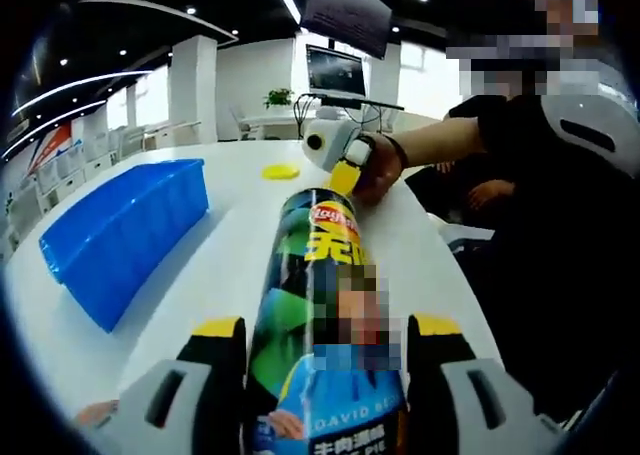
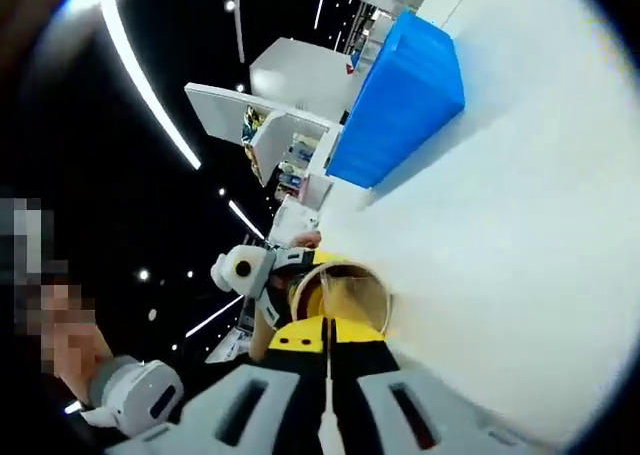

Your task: Open the lid of the chip container on the table, take out the chips, place them into the box in front of the container, and close the lid

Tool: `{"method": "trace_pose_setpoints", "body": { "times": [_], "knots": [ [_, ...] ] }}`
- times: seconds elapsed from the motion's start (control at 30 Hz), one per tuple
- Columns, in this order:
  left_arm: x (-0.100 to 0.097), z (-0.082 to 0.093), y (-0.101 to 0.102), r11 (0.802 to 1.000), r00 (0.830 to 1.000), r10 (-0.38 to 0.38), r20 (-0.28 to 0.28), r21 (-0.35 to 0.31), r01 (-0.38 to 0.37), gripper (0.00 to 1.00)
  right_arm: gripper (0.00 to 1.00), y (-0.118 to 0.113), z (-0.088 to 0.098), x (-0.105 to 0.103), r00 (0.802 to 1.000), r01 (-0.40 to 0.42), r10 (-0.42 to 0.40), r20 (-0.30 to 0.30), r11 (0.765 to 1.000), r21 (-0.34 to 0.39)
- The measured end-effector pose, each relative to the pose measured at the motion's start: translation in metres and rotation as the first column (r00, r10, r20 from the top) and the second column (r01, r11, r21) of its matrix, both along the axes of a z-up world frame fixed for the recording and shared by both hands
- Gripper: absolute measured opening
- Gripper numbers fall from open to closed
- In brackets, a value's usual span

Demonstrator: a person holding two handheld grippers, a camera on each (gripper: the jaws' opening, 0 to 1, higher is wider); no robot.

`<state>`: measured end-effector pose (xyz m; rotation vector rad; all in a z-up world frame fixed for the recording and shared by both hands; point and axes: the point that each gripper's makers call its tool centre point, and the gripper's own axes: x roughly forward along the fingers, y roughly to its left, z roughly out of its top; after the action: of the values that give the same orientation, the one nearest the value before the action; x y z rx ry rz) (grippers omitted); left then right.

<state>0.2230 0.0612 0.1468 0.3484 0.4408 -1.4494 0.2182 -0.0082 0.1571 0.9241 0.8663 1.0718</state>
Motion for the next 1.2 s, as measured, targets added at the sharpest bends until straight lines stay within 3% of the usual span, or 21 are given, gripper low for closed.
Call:
{"method": "trace_pose_setpoints", "body": {
  "times": [0.07, 0.3, 0.5, 0.63, 0.67, 0.73, 0.8, 0.87, 0.9, 0.93, 0.97, 1.0, 1.03, 1.07, 1.1, 1.13, 1.17, 1.2],
  "knots": [
    [0.001, -0.002, 0.002, 1.000, 1.000, 0.006, 0.007, 0.031, -0.006, 0.65, 0.01, -0.002, 0.000, 0.005, 1.000, 0.007, -0.007, 0.003, 1.000, -0.009],
    [0.003, -0.002, 0.003, 1.000, 1.000, 0.018, 0.006, 0.019, -0.018, 0.65, 0.01, -0.003, -0.002, 0.009, 1.000, 0.006, -0.006, -0.025, 1.000, 0.002],
    [0.003, -0.002, 0.003, 1.000, 1.000, 0.017, 0.007, 0.013, -0.017, 0.65, 0.01, -0.008, -0.002, 0.012, 1.000, 0.022, -0.022, -0.006, 1.000, -0.003],
    [0.003, 0.000, 0.003, 1.000, 1.000, 0.020, 0.007, -0.007, -0.019, 0.65, 0.03, -0.020, 0.002, 0.017, 0.992, 0.058, -0.050, 0.119, 0.996, -0.072],
    [0.003, 0.000, 0.002, 1.000, 1.000, 0.020, 0.007, -0.010, -0.020, 0.65, 0.05, -0.029, 0.008, 0.020, 0.982, 0.086, -0.069, 0.176, 0.992, -0.091],
    [0.002, 0.000, 0.002, 1.000, 1.000, 0.020, 0.009, -0.015, -0.020, 0.65, 0.08, -0.049, 0.020, 0.032, 0.969, 0.148, -0.126, 0.211, 0.985, -0.092],
    [0.002, 0.000, 0.002, 1.000, 1.000, 0.020, 0.010, -0.016, -0.020, 0.65, 0.13, -0.079, 0.037, 0.047, 0.937, 0.226, -0.182, 0.297, 0.967, -0.121],
    [0.001, 0.001, 0.002, 1.000, 1.000, 0.010, 0.012, -0.016, -0.010, 0.65, 0.17, -0.114, 0.051, 0.061, 0.885, 0.307, -0.201, 0.420, 0.930, -0.203],
    [0.001, 0.001, 0.001, 1.000, 1.000, 0.008, 0.013, -0.016, -0.008, 0.65, 0.18, -0.135, 0.057, 0.068, 0.839, 0.351, -0.174, 0.515, 0.897, -0.268],
    [0.001, 0.001, 0.001, 1.000, 1.000, 0.008, 0.014, -0.015, -0.007, 0.65, 0.19, -0.156, 0.059, 0.073, 0.796, 0.388, -0.116, 0.595, 0.852, -0.352],
    [0.001, 0.001, 0.001, 1.000, 1.000, 0.007, 0.014, -0.014, -0.007, 0.65, 0.23, -0.173, 0.055, 0.077, 0.768, 0.412, -0.040, 0.640, 0.795, -0.445],
    [0.001, 0.000, 0.002, 1.000, 1.000, 0.006, 0.015, -0.013, -0.006, 0.65, 0.29, -0.188, 0.046, 0.079, 0.756, 0.424, 0.040, 0.653, 0.730, -0.536],
    [0.001, 0.001, 0.002, 1.000, 1.000, 0.006, 0.015, -0.013, -0.006, 0.65, 0.33, -0.200, 0.035, 0.079, 0.761, 0.425, 0.107, 0.639, 0.662, -0.617],
    [0.001, 0.001, 0.001, 1.000, 1.000, 0.006, 0.015, -0.013, -0.005, 0.65, 0.37, -0.210, 0.023, 0.078, 0.780, 0.416, 0.149, 0.607, 0.601, -0.682],
    [0.001, 0.001, 0.001, 1.000, 1.000, 0.004, 0.017, -0.015, -0.004, 0.65, 0.43, -0.216, 0.010, 0.076, 0.810, 0.399, 0.157, 0.565, 0.558, -0.727],
    [0.001, 0.001, 0.001, 1.000, 1.000, 0.003, 0.019, -0.015, -0.003, 0.65, 0.47, -0.218, -0.001, 0.074, 0.841, 0.382, 0.132, 0.525, 0.542, -0.748],
    [0.001, 0.001, 0.001, 1.000, 1.000, 0.003, 0.022, -0.014, -0.002, 0.65, 0.47, -0.212, -0.003, 0.071, 0.850, 0.377, 0.104, 0.517, 0.565, -0.734],
    [0.001, 0.001, 0.001, 1.000, 1.000, 0.003, 0.024, -0.015, -0.002, 0.65, 0.44, -0.190, 0.000, 0.064, 0.847, 0.360, 0.075, 0.527, 0.649, -0.670]
  ]
}}
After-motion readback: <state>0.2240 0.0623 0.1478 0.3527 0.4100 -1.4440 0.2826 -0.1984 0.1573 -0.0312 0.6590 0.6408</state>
